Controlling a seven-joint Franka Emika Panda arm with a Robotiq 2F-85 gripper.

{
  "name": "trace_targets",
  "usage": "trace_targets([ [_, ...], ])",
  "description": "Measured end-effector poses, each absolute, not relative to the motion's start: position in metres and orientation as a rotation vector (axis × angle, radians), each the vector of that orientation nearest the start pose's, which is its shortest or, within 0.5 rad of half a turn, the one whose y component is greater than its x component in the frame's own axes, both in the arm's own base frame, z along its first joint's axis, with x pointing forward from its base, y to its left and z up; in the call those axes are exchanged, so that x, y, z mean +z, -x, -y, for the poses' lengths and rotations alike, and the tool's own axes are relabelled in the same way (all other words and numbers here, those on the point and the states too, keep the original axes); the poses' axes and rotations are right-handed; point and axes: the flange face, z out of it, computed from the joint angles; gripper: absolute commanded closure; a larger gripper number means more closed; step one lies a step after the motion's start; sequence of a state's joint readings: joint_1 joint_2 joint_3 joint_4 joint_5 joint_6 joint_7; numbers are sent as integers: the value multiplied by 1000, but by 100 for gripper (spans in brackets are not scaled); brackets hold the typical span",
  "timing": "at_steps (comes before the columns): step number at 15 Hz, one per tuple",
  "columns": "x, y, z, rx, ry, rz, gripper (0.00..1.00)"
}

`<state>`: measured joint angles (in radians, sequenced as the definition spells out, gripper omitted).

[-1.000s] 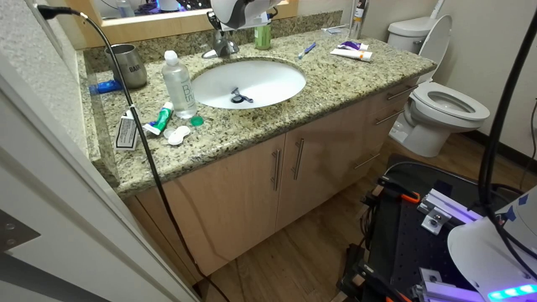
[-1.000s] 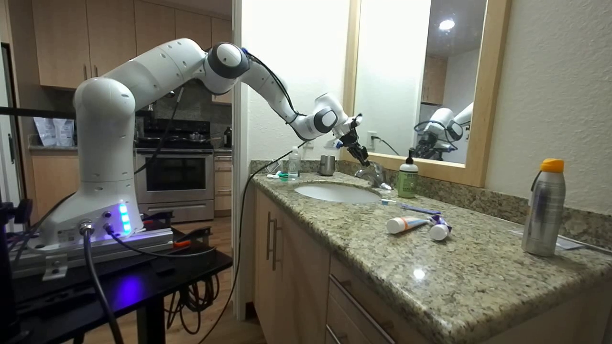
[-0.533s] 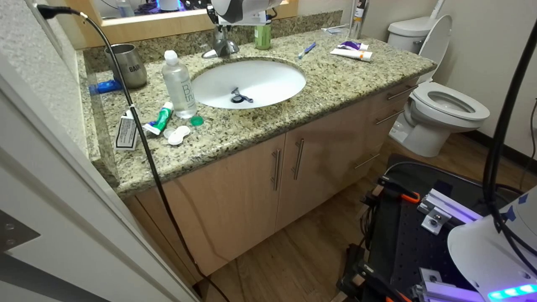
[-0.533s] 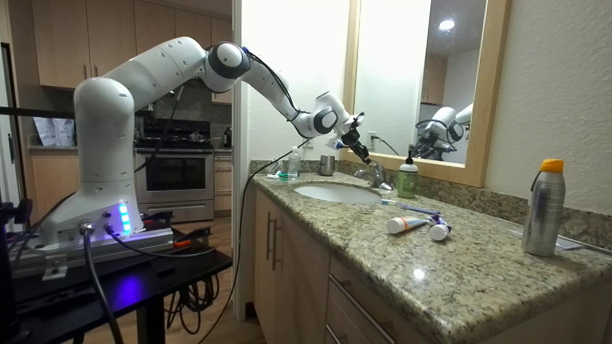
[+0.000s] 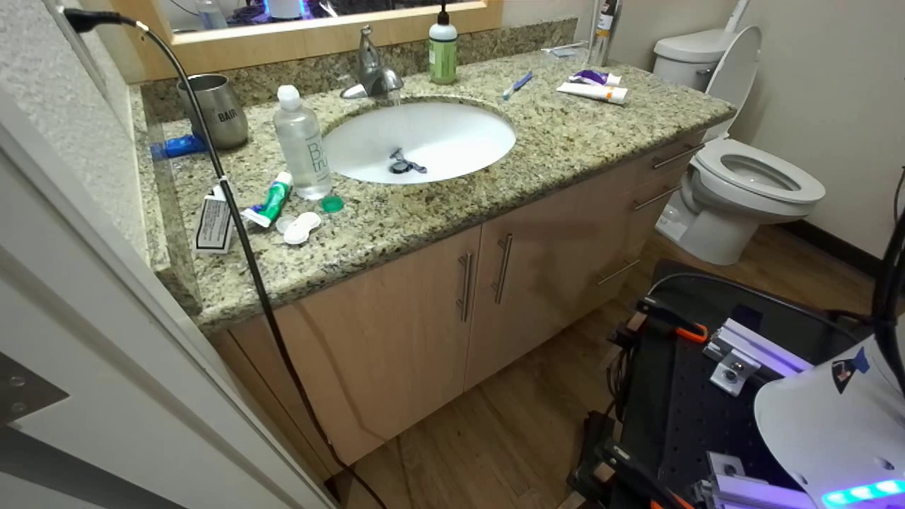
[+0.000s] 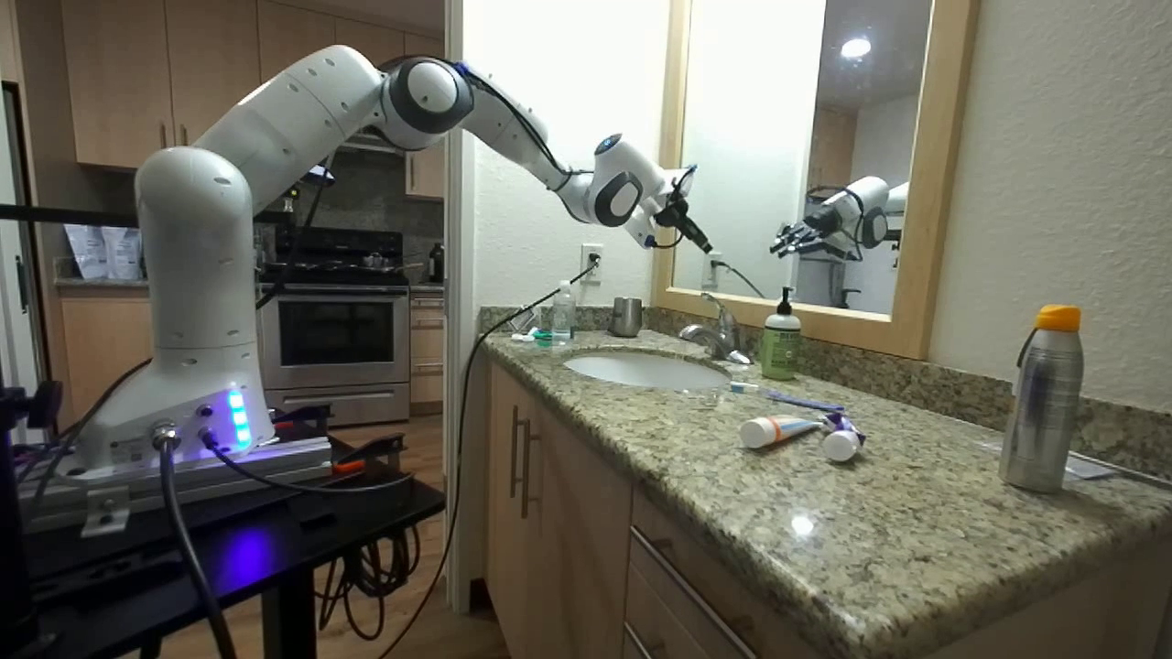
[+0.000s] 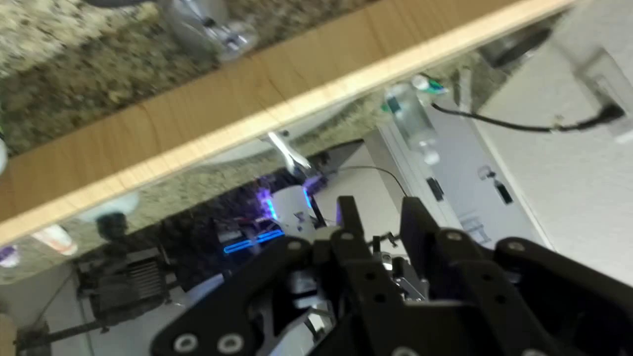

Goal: Move the faucet handle upwards and pick up the toothbrush and wash it

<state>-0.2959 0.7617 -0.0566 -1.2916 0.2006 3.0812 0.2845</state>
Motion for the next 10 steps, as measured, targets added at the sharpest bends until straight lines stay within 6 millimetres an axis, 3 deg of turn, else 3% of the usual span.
trace_targets([
  [1, 445, -743, 264, -1560, 2425, -1023, 45],
  [3, 485, -740, 251, -1594, 2352, -1010, 32],
  [5, 508, -731, 240, -1534, 2383, -993, 18],
  [7, 530, -713, 230, -1417, 2459, -966, 4],
  [10, 573, -671, 236, -1306, 2612, -1017, 0],
])
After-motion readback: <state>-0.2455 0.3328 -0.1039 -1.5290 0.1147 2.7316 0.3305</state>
